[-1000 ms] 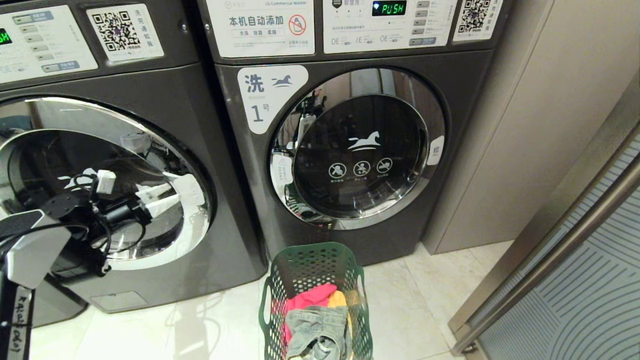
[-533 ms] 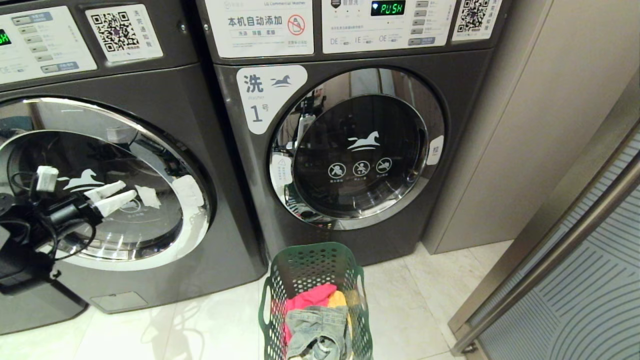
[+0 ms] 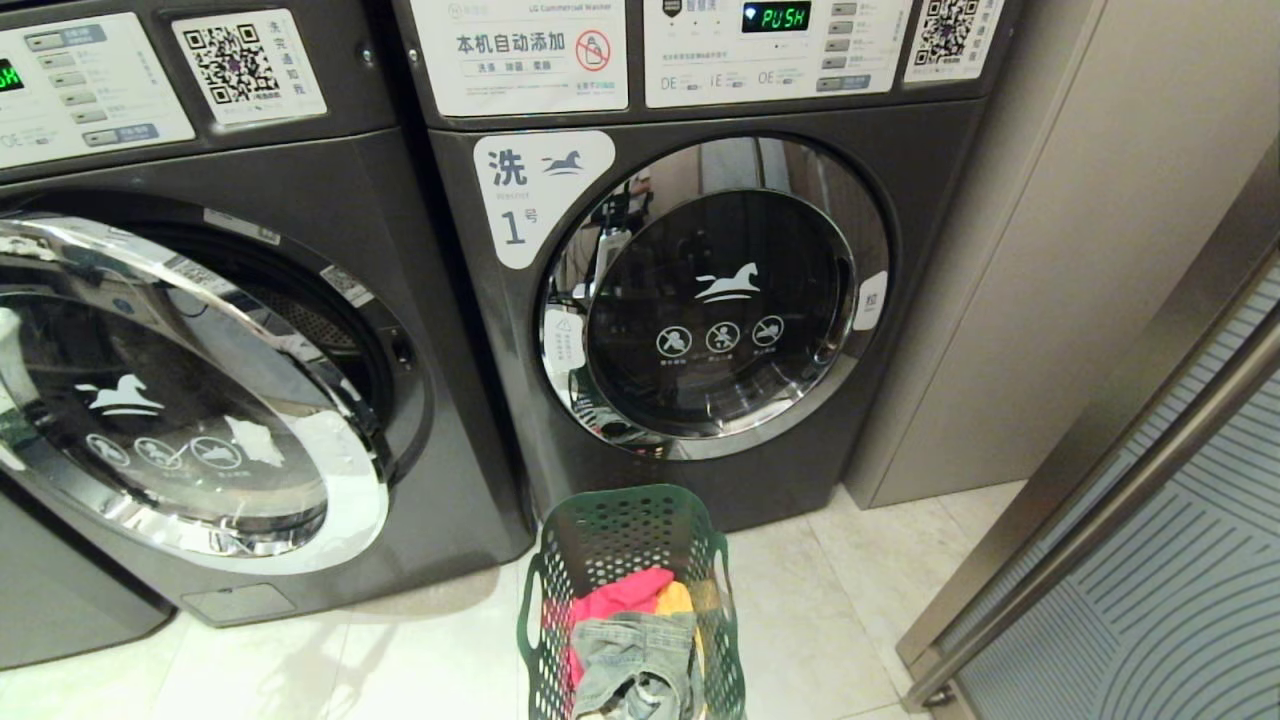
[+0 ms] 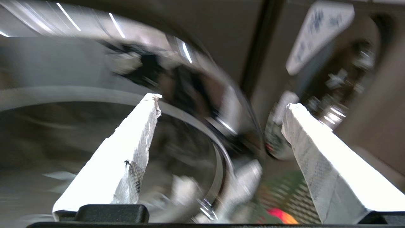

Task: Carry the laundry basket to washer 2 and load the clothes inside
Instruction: Open the lid of the washing machine

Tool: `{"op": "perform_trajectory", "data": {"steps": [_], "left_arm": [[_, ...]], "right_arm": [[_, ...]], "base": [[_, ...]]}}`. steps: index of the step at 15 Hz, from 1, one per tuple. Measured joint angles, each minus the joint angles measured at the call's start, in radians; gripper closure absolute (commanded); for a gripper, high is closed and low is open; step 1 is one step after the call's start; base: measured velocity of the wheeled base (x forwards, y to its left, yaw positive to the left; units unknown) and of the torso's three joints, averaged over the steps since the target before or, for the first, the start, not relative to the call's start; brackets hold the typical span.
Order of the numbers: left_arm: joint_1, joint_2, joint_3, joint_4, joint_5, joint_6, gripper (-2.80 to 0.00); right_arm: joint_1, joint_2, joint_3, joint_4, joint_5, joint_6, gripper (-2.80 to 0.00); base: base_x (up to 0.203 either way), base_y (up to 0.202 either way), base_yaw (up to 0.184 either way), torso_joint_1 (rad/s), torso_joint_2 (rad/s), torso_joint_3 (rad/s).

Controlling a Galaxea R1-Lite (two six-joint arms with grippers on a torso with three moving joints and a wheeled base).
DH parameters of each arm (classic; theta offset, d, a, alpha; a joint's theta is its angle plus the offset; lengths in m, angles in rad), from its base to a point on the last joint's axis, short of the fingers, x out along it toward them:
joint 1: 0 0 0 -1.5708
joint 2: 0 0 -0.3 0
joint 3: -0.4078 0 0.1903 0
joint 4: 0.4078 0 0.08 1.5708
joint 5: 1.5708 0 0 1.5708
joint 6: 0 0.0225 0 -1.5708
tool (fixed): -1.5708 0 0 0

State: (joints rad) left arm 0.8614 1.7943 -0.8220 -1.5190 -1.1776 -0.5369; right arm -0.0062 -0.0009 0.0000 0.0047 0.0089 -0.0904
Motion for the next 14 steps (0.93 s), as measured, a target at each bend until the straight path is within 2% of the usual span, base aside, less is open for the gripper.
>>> {"op": "perform_trajectory", "data": {"steps": [2,5,6,7,8,10,12,14], "left_arm": [[0.163,-0.167,-0.018,0.044,0.023,-0.054,-2.80],[0.339,-0.362,-0.218,0.193,0.047,-0.214,-2.80],[0.370,-0.417,-0.282,0.280,0.051,-0.260,-1.65],[0.390,-0.469,-0.335,0.382,0.052,-0.289,0.00],[0.396,-0.515,-0.372,0.492,0.051,-0.301,0.00],[0.359,-0.578,-0.413,0.669,0.047,-0.300,0.00],[0.281,-0.607,-0.441,0.832,0.046,-0.300,0.00],[0.189,-0.606,-0.488,1.041,0.057,-0.281,0.00]], "right_arm": [[0.000,0.000,0.000,0.000,0.000,0.000,0.00],[0.000,0.000,0.000,0.000,0.000,0.000,0.00],[0.000,0.000,0.000,0.000,0.000,0.001,0.00],[0.000,0.000,0.000,0.000,0.000,0.000,0.00],[0.000,0.000,0.000,0.000,0.000,0.000,0.00],[0.000,0.000,0.000,0.000,0.000,0.000,0.00],[0.000,0.000,0.000,0.000,-0.001,0.000,0.00],[0.000,0.000,0.000,0.000,0.000,0.001,0.00]], "base": [[0.000,0.000,0.000,0.000,0.00,0.000],[0.000,0.000,0.000,0.000,0.00,0.000],[0.000,0.000,0.000,0.000,0.00,0.000],[0.000,0.000,0.000,0.000,0.00,0.000],[0.000,0.000,0.000,0.000,0.00,0.000],[0.000,0.000,0.000,0.000,0.00,0.000],[0.000,0.000,0.000,0.000,0.00,0.000],[0.000,0.000,0.000,0.000,0.00,0.000]]}}
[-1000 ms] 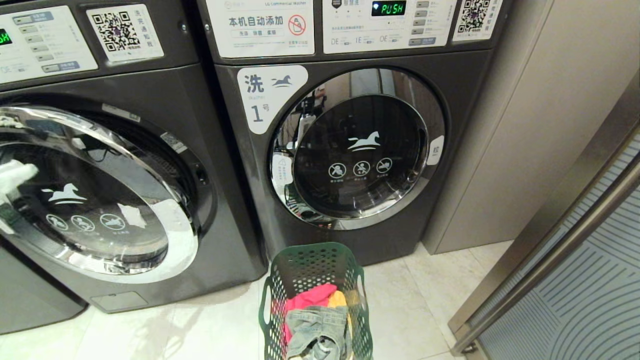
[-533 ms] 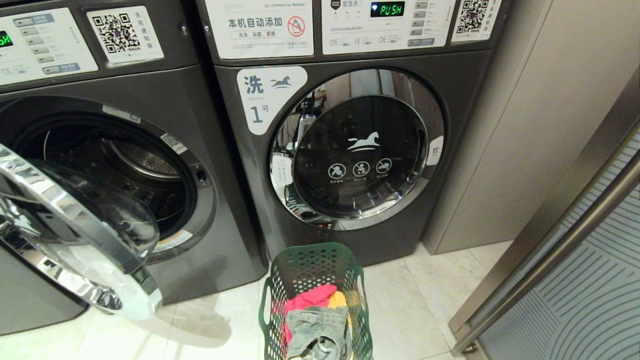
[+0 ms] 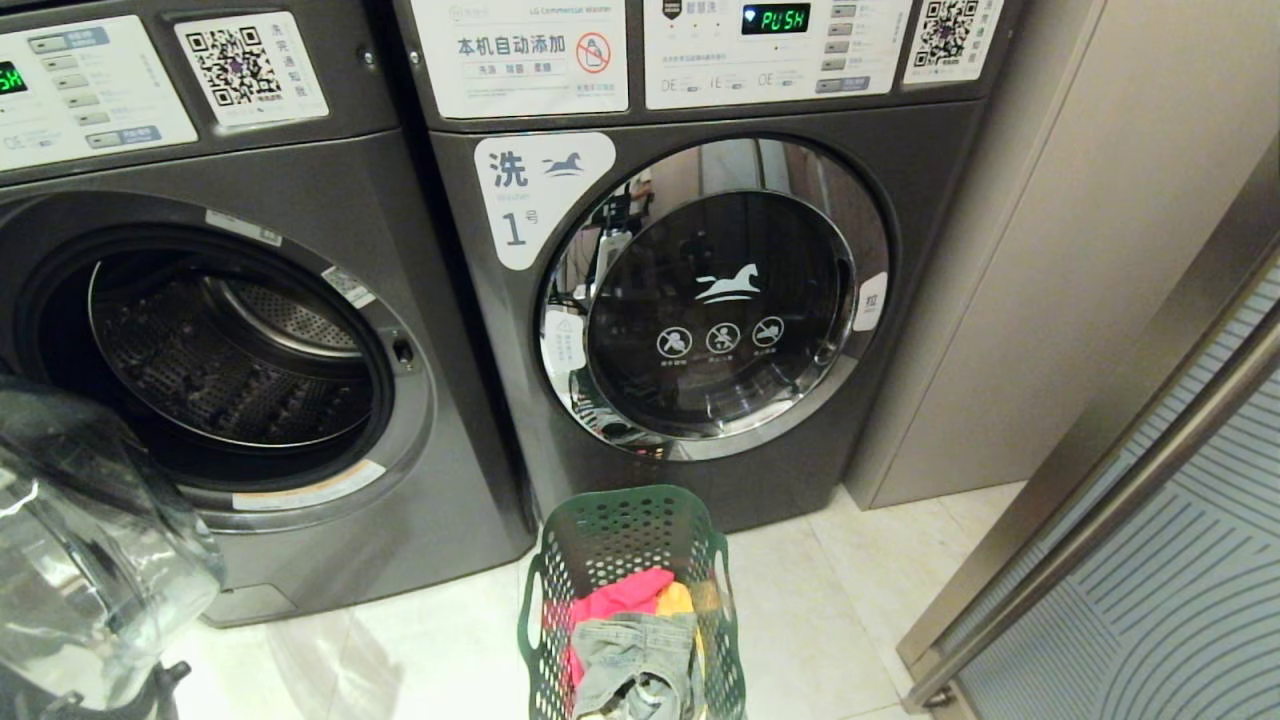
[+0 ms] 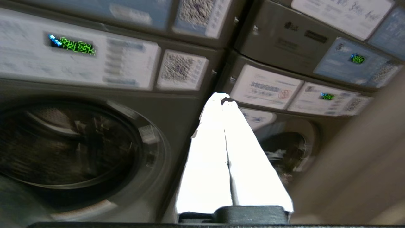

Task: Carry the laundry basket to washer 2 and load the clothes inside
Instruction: Open the lid of the washing machine

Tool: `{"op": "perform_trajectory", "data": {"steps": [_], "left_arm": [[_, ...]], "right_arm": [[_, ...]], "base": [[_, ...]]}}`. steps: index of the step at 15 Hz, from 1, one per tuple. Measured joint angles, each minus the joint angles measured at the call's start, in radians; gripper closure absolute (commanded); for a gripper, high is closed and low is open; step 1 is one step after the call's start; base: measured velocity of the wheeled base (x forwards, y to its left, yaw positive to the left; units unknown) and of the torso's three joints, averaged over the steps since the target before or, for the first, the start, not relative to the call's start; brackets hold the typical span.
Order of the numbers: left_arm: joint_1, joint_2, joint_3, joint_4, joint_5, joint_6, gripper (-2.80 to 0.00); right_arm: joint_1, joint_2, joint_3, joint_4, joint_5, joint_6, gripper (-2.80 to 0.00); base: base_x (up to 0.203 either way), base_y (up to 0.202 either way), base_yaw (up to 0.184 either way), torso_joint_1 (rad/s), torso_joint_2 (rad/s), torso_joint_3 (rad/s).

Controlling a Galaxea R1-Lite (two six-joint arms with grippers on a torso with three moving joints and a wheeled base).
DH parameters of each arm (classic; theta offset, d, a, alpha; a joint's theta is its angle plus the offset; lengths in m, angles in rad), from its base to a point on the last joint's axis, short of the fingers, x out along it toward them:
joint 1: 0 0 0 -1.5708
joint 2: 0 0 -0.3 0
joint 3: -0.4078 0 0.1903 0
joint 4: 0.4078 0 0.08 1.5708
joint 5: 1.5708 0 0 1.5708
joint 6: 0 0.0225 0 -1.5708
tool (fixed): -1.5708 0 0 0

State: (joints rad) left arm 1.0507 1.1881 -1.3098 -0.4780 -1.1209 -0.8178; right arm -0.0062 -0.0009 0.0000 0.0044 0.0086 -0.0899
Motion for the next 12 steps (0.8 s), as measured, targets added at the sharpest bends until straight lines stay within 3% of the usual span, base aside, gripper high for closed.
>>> {"op": "perform_trajectory", "data": {"steps": [2,4,5,6,10,12], "left_arm": [[-0.131,0.026,-0.028,0.172,0.059,0.041,0.00],[-0.308,0.074,-0.035,0.262,0.223,0.110,0.00],[-0.386,0.101,-0.030,0.274,0.344,0.186,0.00],[-0.453,0.129,-0.017,0.278,0.493,0.305,0.00],[-0.590,0.263,0.081,0.193,1.163,0.864,0.00],[-0.596,0.336,0.098,0.146,1.453,1.010,0.00]], "right_arm": [[0.000,0.000,0.000,0.000,0.000,0.000,0.00],[0.000,0.000,0.000,0.000,-0.001,0.000,0.00],[0.000,0.000,0.000,0.000,0.000,0.000,0.00],[0.000,0.000,0.000,0.000,0.000,0.000,0.00],[0.000,0.000,0.000,0.000,0.000,0.000,0.00],[0.000,0.000,0.000,0.000,0.000,-0.001,0.00]], "base": [[0.000,0.000,0.000,0.000,0.00,0.000],[0.000,0.000,0.000,0.000,0.00,0.000],[0.000,0.000,0.000,0.000,0.00,0.000],[0.000,0.000,0.000,0.000,0.00,0.000],[0.000,0.000,0.000,0.000,0.00,0.000],[0.000,0.000,0.000,0.000,0.00,0.000]]}}
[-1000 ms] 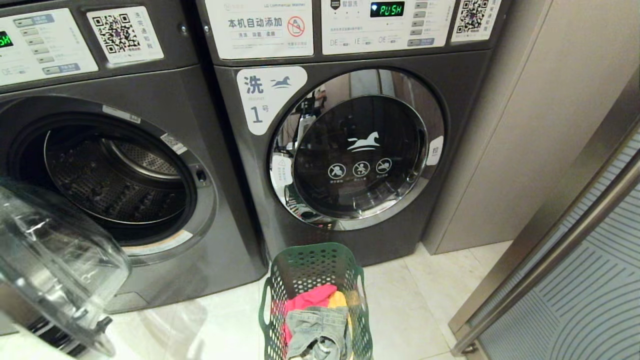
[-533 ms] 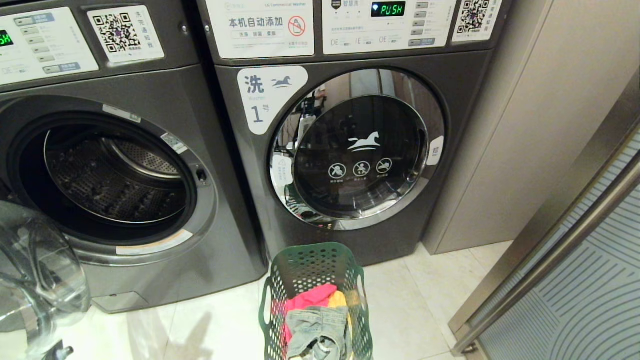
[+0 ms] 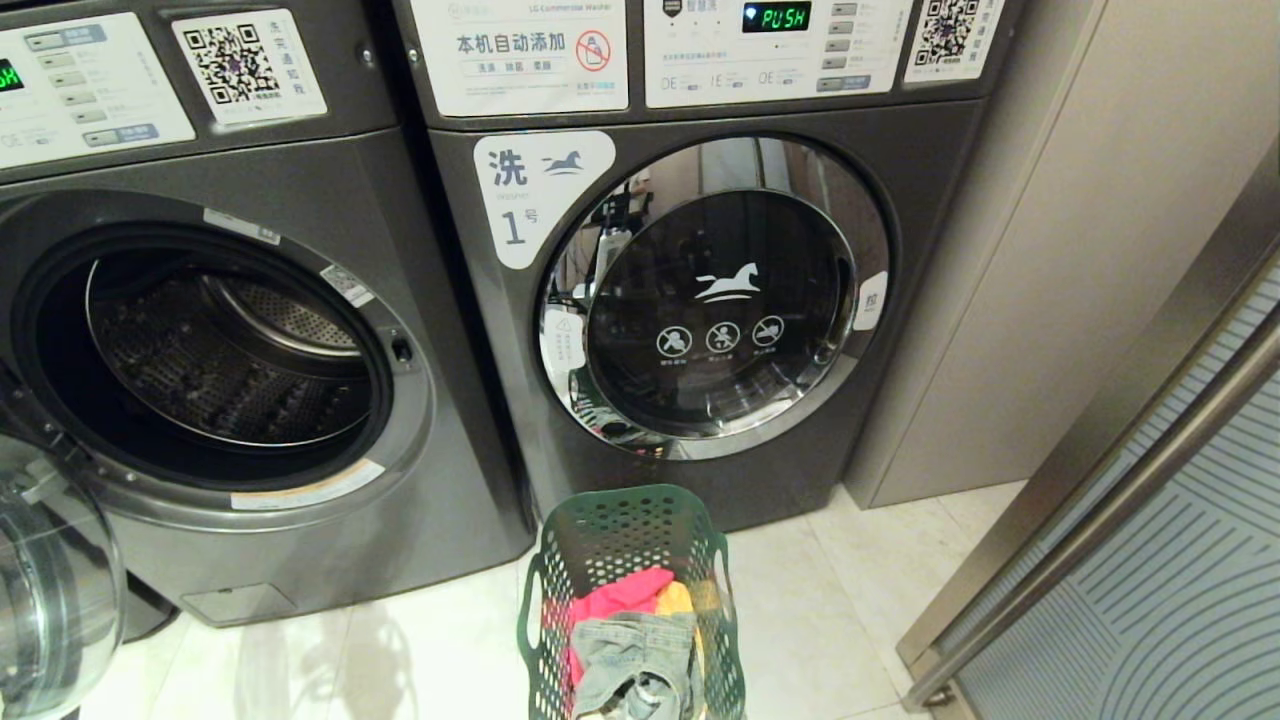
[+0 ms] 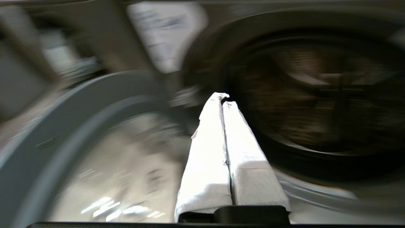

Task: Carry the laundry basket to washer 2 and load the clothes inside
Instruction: Open the lid of the washing machine

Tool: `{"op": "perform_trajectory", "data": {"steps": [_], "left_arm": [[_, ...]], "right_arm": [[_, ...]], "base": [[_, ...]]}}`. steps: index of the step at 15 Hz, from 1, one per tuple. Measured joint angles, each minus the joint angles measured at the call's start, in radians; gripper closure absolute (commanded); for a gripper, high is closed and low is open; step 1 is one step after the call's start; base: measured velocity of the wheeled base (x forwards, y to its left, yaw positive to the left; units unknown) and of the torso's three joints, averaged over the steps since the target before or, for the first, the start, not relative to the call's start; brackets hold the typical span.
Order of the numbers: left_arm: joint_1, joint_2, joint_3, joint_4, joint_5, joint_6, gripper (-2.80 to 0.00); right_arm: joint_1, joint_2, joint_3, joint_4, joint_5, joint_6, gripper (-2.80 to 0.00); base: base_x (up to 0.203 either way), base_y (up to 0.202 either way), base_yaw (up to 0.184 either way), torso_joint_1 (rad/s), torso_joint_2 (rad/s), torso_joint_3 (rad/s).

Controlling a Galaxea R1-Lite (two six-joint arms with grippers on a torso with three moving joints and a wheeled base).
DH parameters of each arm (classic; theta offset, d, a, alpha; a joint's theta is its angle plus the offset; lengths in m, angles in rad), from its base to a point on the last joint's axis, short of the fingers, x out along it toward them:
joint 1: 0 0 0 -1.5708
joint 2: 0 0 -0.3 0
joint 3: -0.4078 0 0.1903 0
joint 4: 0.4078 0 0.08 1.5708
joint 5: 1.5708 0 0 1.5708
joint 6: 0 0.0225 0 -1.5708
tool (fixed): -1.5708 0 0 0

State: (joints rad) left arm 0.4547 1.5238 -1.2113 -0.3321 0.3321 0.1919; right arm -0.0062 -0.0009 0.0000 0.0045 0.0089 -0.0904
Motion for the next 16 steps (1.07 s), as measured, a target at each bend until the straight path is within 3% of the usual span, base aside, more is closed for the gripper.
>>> {"op": "perform_trajectory", "data": {"steps": [2,4,7,16], "left_arm": [[0.041,0.079,-0.019,-0.050,0.265,0.027,0.00],[0.122,0.150,-0.054,-0.094,0.407,0.054,0.00],[0.197,0.224,-0.093,-0.100,0.432,0.083,0.00],[0.297,0.320,-0.117,-0.097,0.426,0.077,0.00]], "right_arm": [[0.000,0.000,0.000,0.000,0.000,0.000,0.00],[0.000,0.000,0.000,0.000,0.000,0.001,0.00],[0.000,0.000,0.000,0.000,0.000,0.000,0.00],[0.000,0.000,0.000,0.000,0.000,0.000,0.00]], "base": [[0.000,0.000,0.000,0.000,0.00,0.000],[0.000,0.000,0.000,0.000,0.00,0.000],[0.000,0.000,0.000,0.000,0.00,0.000],[0.000,0.000,0.000,0.000,0.00,0.000]]}}
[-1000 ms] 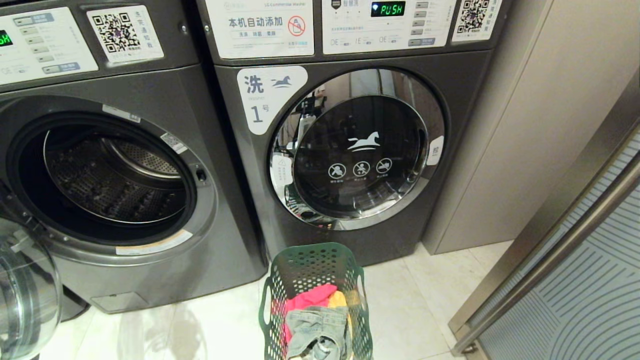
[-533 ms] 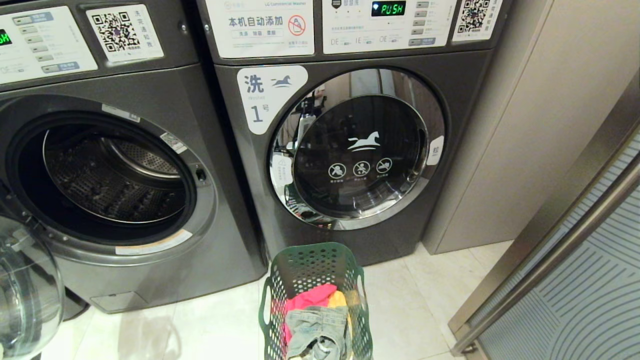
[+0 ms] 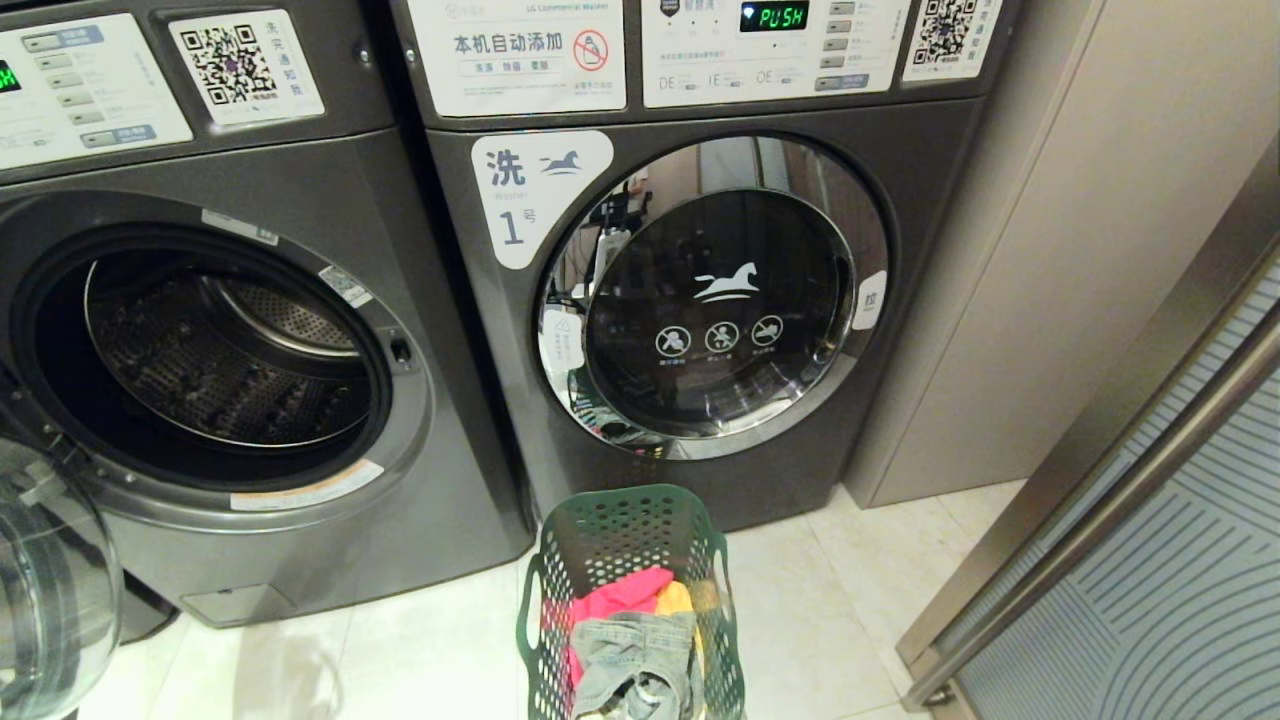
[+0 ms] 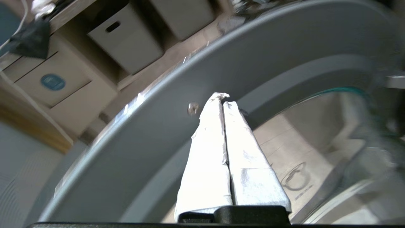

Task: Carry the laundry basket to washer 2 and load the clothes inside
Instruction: Open the lid of the washing machine

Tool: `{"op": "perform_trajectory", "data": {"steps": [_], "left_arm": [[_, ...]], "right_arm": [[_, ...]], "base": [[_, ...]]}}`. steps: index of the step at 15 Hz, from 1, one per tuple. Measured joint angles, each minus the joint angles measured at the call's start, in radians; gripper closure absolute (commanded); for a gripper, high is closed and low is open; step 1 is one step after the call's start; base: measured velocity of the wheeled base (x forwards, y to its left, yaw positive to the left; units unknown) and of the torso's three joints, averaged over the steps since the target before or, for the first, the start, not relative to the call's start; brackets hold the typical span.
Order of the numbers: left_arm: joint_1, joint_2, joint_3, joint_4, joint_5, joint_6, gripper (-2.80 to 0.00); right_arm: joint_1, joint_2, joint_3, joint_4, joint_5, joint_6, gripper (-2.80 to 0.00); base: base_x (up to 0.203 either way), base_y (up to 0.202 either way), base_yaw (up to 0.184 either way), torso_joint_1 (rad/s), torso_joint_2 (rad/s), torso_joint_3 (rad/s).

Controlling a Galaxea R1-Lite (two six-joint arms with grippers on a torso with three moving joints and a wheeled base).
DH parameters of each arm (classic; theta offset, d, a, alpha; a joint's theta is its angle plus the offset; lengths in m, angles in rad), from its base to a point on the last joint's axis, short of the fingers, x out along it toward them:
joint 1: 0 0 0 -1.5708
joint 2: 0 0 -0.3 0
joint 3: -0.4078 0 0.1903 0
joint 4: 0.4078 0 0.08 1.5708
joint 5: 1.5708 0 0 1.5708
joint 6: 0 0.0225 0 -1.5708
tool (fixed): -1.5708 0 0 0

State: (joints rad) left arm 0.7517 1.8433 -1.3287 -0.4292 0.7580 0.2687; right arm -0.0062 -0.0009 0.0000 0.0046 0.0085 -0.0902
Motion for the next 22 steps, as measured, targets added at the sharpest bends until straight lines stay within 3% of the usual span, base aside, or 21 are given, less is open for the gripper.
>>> {"op": "perform_trajectory", "data": {"steps": [5,10,12,16,19,22], "left_arm": [[0.100,0.080,-0.076,0.002,-0.019,0.000,0.00],[0.124,0.084,-0.069,-0.004,-0.148,-0.022,0.00],[0.107,0.014,0.049,-0.004,-0.248,-0.048,0.00],[-0.008,-0.260,0.456,-0.007,-0.555,-0.134,0.00],[-0.203,-0.547,0.772,0.000,-0.716,-0.196,0.00],[-0.398,-0.852,1.059,0.029,-0.778,-0.219,0.00]], "right_arm": [[0.000,0.000,0.000,0.000,0.000,0.000,0.00],[0.000,0.000,0.000,0.000,0.000,0.000,0.00],[0.000,0.000,0.000,0.000,0.000,0.000,0.00],[0.000,0.000,0.000,0.000,0.000,0.000,0.00],[0.000,0.000,0.000,0.000,0.000,0.000,0.00],[0.000,0.000,0.000,0.000,0.000,0.000,0.00]], "base": [[0.000,0.000,0.000,0.000,0.00,0.000],[0.000,0.000,0.000,0.000,0.00,0.000],[0.000,0.000,0.000,0.000,0.00,0.000],[0.000,0.000,0.000,0.000,0.00,0.000],[0.000,0.000,0.000,0.000,0.00,0.000],[0.000,0.000,0.000,0.000,0.00,0.000]]}}
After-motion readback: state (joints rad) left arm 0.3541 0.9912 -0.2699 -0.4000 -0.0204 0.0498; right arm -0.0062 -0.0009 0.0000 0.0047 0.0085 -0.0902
